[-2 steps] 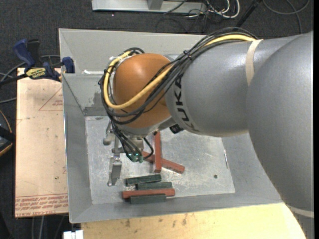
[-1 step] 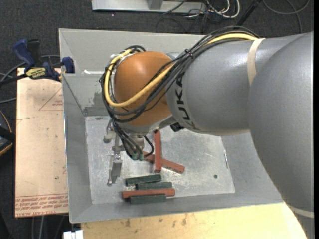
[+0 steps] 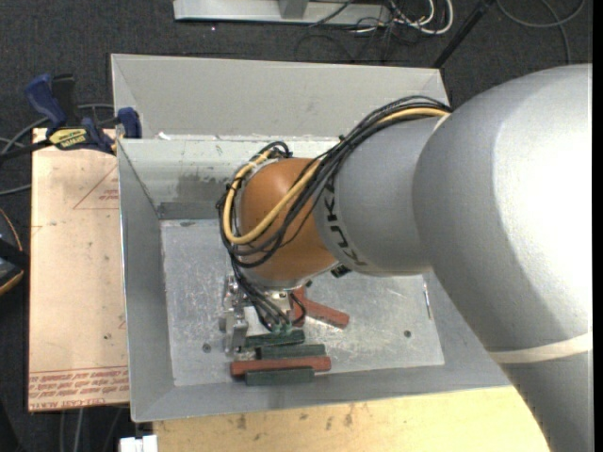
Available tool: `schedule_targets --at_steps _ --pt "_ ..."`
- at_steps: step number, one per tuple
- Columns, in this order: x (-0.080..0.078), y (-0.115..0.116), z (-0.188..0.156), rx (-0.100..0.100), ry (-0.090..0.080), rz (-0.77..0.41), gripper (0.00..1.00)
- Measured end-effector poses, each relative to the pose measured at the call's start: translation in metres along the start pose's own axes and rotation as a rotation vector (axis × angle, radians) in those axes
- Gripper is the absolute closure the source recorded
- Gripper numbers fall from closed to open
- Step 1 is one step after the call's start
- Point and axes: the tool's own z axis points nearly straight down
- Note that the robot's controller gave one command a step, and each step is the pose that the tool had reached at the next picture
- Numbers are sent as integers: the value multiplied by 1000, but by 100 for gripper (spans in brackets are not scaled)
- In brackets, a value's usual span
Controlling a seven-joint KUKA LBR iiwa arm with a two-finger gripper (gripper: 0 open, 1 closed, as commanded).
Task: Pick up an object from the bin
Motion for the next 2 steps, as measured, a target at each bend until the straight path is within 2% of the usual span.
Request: schedule_targets --at_steps 1,2 --pt "1 1 0 -1 2 -1 0" --pt "1 1 0 -1 1 -1 0"
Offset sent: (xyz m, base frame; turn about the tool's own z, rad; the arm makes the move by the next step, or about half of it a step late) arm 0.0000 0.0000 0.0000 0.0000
